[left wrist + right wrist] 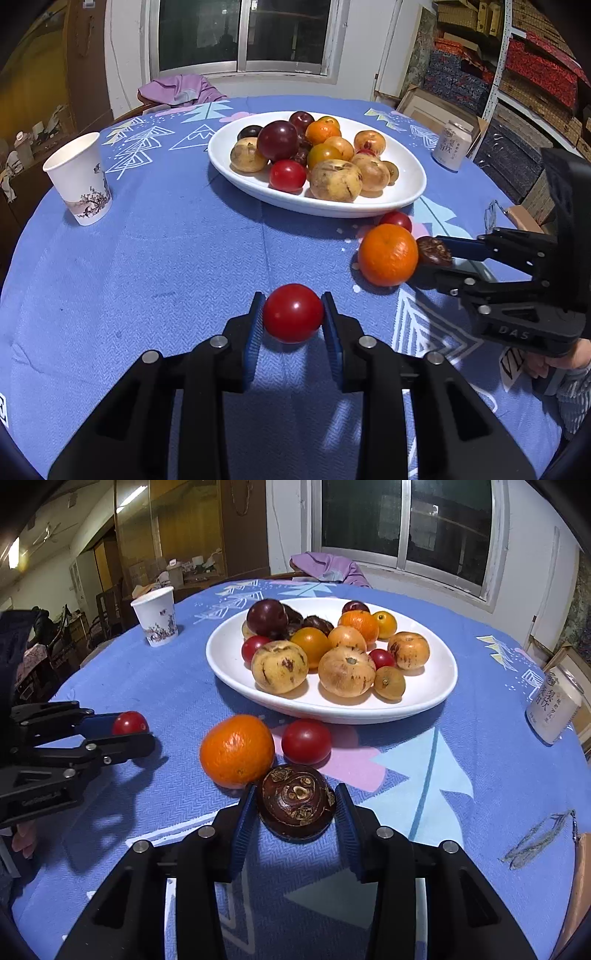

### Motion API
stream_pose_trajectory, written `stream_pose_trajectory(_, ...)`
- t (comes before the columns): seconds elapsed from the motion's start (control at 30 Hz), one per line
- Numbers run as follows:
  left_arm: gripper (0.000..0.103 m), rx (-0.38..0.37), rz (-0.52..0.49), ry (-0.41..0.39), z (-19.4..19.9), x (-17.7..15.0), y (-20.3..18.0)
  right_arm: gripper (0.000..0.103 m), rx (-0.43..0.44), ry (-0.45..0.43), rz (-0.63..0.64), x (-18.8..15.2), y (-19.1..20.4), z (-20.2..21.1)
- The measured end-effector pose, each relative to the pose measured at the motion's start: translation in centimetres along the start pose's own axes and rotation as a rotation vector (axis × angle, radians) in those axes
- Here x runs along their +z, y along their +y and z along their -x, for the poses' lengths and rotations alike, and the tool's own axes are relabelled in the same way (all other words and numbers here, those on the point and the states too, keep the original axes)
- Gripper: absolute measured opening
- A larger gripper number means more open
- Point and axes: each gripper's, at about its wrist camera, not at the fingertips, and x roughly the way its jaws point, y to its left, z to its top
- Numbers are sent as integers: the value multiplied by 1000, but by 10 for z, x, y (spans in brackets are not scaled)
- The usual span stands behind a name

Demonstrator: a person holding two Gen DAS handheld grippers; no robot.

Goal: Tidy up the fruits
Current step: 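Grasp the dark brown round fruit with the right tool while the left tool holds the tomato, then carry both fruits onto the white plate and open both tools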

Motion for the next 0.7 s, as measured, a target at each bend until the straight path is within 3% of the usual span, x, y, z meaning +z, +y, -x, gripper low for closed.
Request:
stream_pose_trajectory(0.13, 30, -1, 4, -16, 4, 1, 1, 44, -3, -89, -69, 6, -16, 27)
stream_pose_trajectory(0.4, 30, 11, 14, -45, 11, 9, 3, 44, -23, -160, -174, 13, -44, 47)
stream_pose_trajectory(0.7, 30, 31, 80, -114, 12, 87, 10, 44, -14, -175, -233, 64, -69, 45)
